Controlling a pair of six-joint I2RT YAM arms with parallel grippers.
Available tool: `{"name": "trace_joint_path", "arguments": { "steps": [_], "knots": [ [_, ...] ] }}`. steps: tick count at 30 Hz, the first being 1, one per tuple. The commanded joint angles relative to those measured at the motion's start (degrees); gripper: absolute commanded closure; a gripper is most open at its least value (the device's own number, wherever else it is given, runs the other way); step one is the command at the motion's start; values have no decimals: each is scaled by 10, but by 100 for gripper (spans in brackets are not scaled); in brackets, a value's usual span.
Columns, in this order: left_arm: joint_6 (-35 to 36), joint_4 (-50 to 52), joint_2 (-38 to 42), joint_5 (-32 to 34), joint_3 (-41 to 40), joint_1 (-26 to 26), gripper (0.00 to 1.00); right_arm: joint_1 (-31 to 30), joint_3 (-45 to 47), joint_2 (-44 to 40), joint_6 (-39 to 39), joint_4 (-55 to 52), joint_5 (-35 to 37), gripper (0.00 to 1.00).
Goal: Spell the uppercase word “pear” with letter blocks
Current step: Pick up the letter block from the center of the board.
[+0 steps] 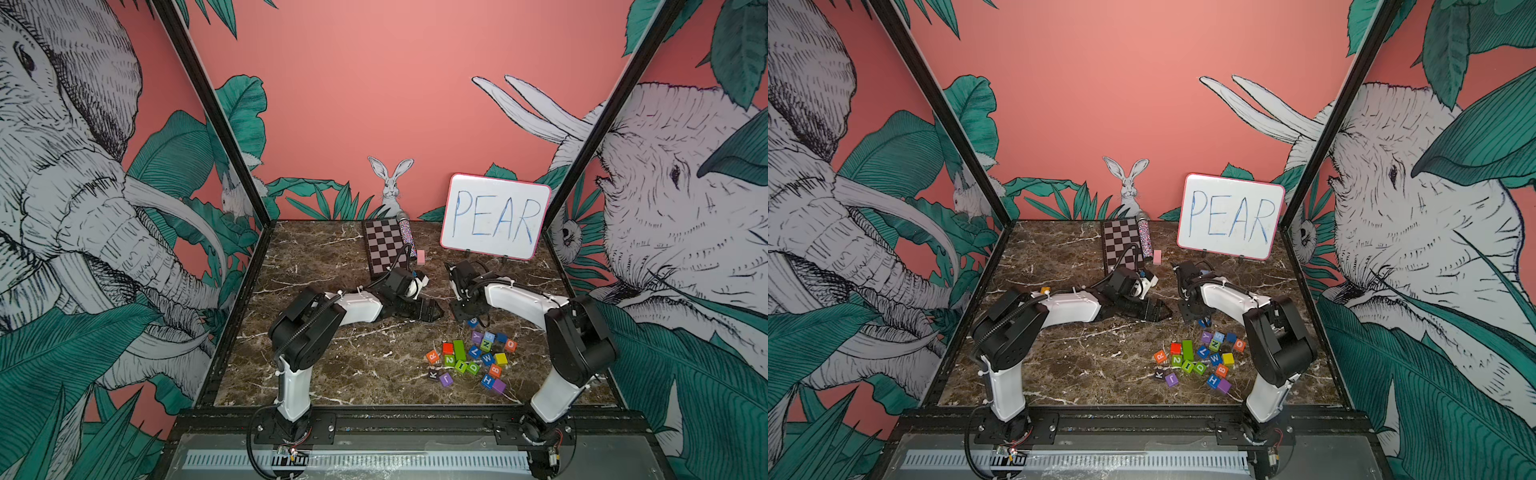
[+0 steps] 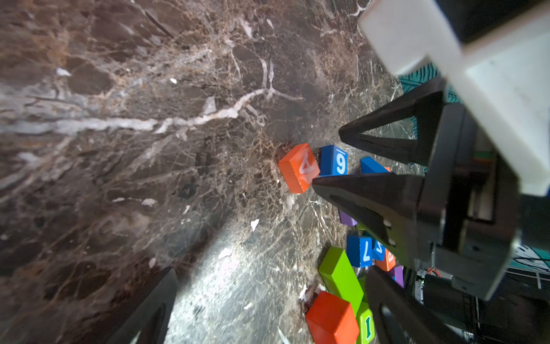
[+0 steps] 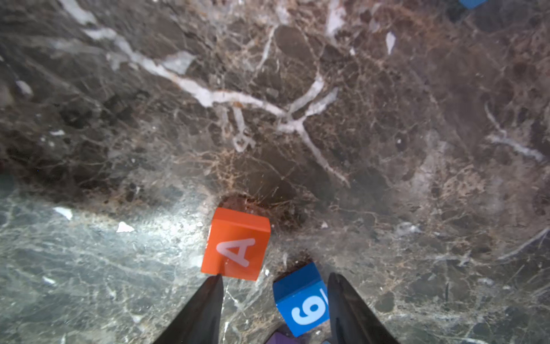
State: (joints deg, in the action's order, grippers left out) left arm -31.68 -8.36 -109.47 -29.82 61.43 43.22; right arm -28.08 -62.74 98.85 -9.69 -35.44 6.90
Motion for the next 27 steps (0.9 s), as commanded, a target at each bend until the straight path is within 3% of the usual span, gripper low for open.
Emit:
{"name": "trace_joint_path", "arguments": {
  "steps": [1,27],
  "knots": [
    [-7,-10,15,-8,-2,-3,1,-3,-17,17,10,-7,17,41],
    [-11,-14,18,-4,-9,-3,1,-2,-95,92,25,10,-43,44]
  ]
}}
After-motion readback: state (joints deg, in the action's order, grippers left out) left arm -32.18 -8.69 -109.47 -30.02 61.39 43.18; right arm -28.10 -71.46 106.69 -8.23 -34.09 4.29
